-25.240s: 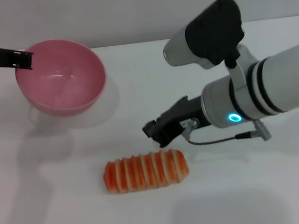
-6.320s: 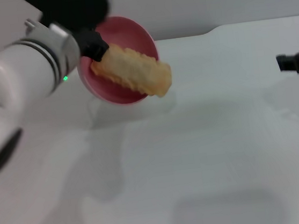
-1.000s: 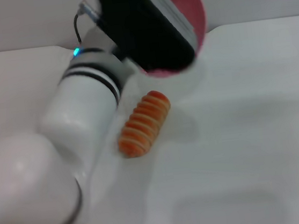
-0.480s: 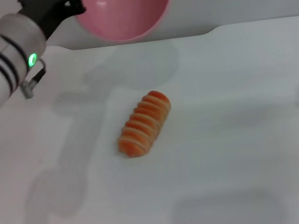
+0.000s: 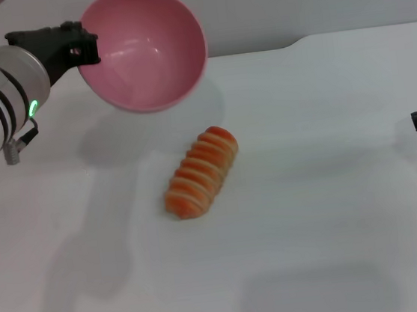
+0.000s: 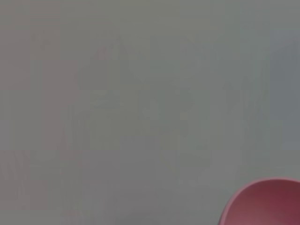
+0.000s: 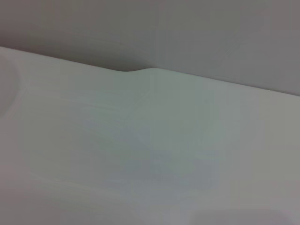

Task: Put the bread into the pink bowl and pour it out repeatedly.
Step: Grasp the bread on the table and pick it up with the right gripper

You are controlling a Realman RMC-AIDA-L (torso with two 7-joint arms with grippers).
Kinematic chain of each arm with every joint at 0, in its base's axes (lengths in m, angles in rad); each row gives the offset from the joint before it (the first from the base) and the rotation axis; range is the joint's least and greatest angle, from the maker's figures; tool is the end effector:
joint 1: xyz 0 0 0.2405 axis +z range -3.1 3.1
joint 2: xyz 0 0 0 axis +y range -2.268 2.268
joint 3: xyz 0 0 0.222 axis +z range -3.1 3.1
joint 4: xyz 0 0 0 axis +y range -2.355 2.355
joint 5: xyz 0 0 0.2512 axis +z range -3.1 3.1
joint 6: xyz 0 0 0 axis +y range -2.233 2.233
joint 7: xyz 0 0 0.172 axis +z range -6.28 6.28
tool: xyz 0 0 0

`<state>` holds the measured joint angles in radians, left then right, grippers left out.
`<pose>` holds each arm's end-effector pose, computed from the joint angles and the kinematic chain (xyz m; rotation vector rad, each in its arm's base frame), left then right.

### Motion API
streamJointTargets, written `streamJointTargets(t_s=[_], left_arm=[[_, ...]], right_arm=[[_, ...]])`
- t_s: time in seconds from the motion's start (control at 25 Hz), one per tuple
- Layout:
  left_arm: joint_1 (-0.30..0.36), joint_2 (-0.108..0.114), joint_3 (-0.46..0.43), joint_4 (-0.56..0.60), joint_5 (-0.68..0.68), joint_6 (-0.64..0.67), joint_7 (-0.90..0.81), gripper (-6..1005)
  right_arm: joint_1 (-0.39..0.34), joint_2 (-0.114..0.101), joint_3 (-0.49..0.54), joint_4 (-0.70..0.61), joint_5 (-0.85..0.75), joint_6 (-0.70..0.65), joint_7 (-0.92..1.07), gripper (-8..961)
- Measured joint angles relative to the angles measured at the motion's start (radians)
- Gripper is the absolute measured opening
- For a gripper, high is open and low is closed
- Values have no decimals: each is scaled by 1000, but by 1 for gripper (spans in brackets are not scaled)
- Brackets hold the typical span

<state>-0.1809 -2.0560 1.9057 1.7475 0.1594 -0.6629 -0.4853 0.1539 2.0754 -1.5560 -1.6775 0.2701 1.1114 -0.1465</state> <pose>-0.1018 0.4074 0.0187 -1.8148 -0.8047 -0.3257 0.2200 0.3802 0.0470 -1.9372 1.0743 -0.1999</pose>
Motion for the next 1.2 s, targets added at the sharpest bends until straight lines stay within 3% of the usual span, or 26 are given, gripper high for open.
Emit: streamJointTargets(t_s=[0.28, 0.52, 0.8, 0.96, 1.2], left_arm=[[-35, 0, -81, 68, -210, -210, 226, 29], [-73, -2, -151, 47, -237, -336, 267, 29], [-76, -2, -190, 36, -216, -350, 272, 29], [-88, 0, -264, -1, -192, -342, 277, 29], [-111, 1, -267, -41, -192, -325, 287, 30]], right_arm=[[16, 0, -20, -9, 0, 10, -1, 683], [47, 0, -41, -20, 39, 29, -6, 683], [118, 1, -88, 9, 106, 45, -34, 684], [163, 2, -151, 77, 163, -9, -33, 684], [242, 1, -201, 161, 239, -93, -37, 685]])
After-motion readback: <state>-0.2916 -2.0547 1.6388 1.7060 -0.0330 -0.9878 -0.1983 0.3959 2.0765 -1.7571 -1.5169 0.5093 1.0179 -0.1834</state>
